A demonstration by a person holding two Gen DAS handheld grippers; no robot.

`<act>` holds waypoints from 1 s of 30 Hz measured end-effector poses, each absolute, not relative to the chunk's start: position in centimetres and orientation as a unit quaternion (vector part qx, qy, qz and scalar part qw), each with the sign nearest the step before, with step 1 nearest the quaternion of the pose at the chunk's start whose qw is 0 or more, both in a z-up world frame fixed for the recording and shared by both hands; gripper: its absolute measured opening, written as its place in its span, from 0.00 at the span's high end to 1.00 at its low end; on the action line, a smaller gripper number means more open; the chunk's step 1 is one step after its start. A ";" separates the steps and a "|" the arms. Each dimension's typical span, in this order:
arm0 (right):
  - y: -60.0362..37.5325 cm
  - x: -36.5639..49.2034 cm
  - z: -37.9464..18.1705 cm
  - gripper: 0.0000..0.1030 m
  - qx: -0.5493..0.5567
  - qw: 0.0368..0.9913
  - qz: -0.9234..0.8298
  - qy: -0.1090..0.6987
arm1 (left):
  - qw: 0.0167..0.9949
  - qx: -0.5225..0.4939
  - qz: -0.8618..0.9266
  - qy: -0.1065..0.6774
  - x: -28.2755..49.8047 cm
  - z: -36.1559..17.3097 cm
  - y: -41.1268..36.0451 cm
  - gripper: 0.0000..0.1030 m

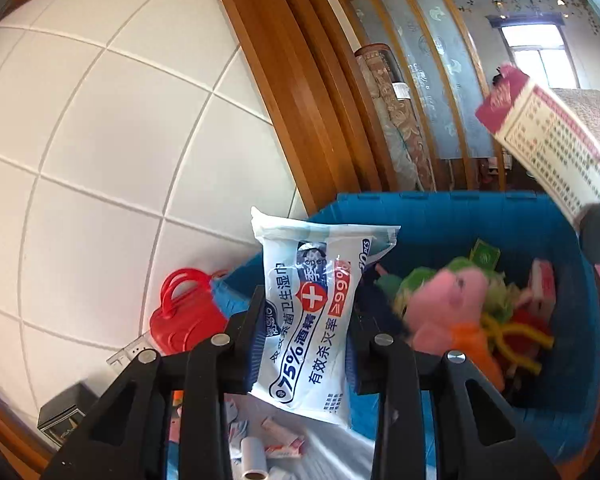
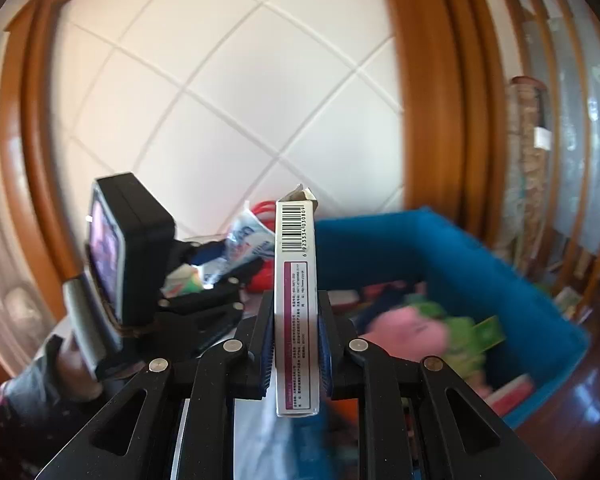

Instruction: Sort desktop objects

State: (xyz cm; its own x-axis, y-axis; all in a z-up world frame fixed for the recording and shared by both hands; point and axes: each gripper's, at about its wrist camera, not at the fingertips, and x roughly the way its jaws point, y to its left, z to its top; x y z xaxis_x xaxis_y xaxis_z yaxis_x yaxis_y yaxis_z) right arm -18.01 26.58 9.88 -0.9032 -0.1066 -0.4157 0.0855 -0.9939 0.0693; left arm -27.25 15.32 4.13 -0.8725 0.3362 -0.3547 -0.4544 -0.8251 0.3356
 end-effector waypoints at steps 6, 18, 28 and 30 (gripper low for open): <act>33.6 -21.2 9.4 0.81 0.245 -0.006 -0.969 -0.038 | 0.184 -0.155 0.950 0.198 -29.7 6.1 21.5 0.67; 38.3 -19.8 9.5 0.16 0.208 -0.009 -0.975 -0.084 | 0.130 -0.155 0.961 0.190 -29.5 6.8 24.1 0.17; 33.2 -14.7 8.8 0.04 0.159 0.023 -0.985 -0.062 | 0.053 -0.134 0.979 0.142 -21.9 5.6 16.2 0.17; 31.4 -12.5 8.3 0.00 0.149 0.021 -0.987 -0.061 | 0.030 -0.130 0.981 0.142 -19.9 5.1 14.0 0.17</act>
